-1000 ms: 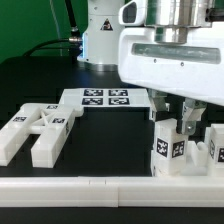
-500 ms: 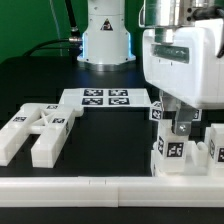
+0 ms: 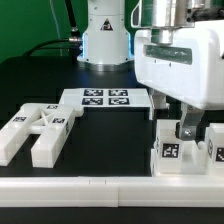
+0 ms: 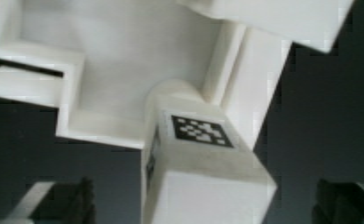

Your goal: Assemble chair

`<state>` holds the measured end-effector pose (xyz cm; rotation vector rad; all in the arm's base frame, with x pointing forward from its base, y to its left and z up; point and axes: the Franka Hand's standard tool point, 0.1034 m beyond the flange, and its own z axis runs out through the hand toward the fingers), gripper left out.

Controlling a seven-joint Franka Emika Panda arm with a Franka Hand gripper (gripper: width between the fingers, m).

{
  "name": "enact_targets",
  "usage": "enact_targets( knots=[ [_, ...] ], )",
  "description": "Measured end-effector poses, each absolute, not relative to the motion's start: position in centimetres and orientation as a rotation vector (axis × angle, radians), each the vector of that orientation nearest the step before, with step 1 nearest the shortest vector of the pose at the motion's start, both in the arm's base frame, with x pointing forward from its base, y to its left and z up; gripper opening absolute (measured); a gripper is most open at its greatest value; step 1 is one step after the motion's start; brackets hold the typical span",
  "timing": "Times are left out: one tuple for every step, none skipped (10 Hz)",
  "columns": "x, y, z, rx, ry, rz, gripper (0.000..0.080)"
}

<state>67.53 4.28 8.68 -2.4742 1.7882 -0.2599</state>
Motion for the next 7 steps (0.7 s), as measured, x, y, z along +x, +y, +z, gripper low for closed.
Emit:
enact_targets(
  knots=[
    [67.53,4.16,8.68,-2.587,1.640,-0.268,0.0640],
    [67.53,4.10,8.65,-2.682,1.500,-0.274,0.0648],
    [67.54,3.99,8.61,-2.749,1.391,-0.278,0.0648],
    [67.56,3.80,8.58,-2.821,1.265,-0.283,0.0649],
    [67.56,3.57,8.57,-2.900,1.114,-0.289,0.0649],
    [67.56,3.46,8.52,-2.949,1.004,-0.290,0.0649],
    [67.53,3.42,8.45,-2.982,0.922,-0.290,0.0649]
  ],
)
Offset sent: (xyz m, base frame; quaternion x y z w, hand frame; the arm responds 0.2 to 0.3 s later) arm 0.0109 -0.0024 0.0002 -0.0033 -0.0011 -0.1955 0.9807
